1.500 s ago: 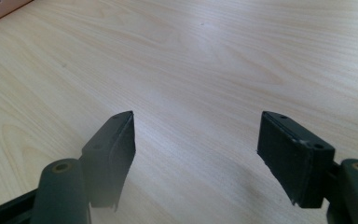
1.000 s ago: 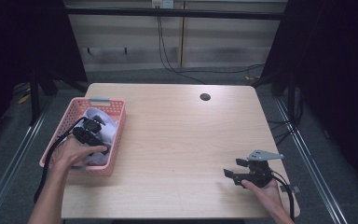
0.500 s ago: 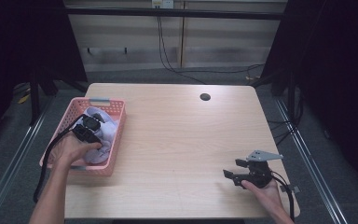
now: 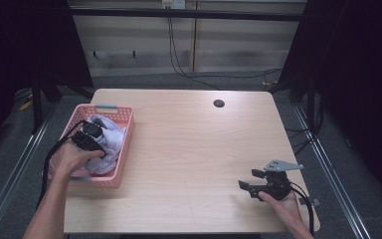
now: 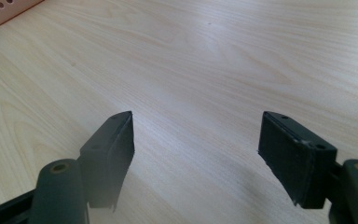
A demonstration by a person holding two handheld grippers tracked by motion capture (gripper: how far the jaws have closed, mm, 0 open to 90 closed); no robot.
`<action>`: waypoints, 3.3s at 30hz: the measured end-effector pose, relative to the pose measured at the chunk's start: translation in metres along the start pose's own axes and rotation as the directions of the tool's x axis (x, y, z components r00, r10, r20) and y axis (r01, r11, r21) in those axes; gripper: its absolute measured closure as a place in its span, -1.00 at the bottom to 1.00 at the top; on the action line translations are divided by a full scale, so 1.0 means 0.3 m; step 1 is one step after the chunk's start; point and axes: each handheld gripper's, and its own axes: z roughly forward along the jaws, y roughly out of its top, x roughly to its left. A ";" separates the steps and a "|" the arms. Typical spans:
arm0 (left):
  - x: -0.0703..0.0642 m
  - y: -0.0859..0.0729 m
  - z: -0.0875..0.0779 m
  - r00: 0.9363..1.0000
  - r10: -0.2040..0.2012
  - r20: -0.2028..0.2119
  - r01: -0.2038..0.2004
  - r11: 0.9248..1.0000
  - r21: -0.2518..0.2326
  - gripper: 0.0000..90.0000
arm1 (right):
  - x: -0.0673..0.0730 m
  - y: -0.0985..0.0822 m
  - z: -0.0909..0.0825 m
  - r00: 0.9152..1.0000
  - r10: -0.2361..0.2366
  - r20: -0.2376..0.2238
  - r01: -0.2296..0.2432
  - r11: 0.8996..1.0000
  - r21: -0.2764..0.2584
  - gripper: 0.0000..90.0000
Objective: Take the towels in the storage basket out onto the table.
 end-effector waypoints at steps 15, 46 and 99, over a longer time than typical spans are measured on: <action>0.052 -0.071 -0.102 0.992 -0.074 0.097 0.084 0.991 -0.103 0.23 | -0.001 0.001 0.004 1.000 0.006 -0.002 -0.006 1.000 0.003 -0.42; 0.012 -0.138 -0.313 0.978 -0.088 0.188 0.158 0.904 -0.398 0.21 | 0.000 0.001 0.004 1.000 0.006 -0.004 -0.006 1.000 0.003 -0.42; -0.335 -0.048 -0.478 0.975 0.156 0.158 -0.010 0.743 -0.669 0.19 | -0.007 0.003 -0.003 1.000 0.009 -0.004 -0.009 1.000 -0.004 -0.43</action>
